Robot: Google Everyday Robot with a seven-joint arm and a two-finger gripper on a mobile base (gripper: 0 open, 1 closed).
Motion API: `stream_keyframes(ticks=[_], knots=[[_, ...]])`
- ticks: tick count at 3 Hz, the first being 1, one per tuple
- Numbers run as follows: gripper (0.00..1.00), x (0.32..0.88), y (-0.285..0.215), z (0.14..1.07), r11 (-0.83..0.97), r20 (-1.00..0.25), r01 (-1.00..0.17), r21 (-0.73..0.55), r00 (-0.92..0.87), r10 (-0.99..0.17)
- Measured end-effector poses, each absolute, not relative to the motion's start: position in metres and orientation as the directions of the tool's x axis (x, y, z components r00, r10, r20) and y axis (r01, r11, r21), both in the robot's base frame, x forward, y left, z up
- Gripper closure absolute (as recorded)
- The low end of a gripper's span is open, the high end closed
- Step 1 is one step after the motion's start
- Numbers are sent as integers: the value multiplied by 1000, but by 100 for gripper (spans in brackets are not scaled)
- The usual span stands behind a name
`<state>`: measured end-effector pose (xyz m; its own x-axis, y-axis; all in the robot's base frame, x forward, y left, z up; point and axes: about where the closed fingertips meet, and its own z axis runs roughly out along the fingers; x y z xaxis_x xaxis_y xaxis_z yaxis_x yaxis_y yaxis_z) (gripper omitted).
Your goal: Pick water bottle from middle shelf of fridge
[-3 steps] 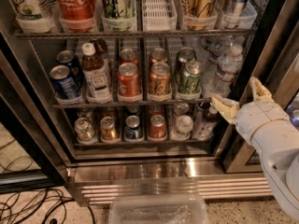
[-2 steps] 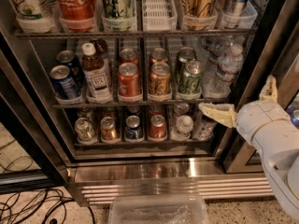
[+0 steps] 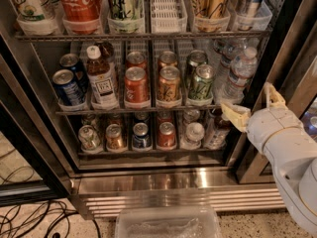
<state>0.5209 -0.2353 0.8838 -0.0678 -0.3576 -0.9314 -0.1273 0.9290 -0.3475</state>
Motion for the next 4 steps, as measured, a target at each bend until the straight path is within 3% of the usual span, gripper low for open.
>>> stream_keyframes(ticks=[1,2,4], knots=[[38,524,-234,881,933,-933,-109,-344,-69,-352],[41,528,-233,876,933,-932,-81,-350,-71,-356],[39,549,-238,866,928,-926,1,-372,-64,-371]])
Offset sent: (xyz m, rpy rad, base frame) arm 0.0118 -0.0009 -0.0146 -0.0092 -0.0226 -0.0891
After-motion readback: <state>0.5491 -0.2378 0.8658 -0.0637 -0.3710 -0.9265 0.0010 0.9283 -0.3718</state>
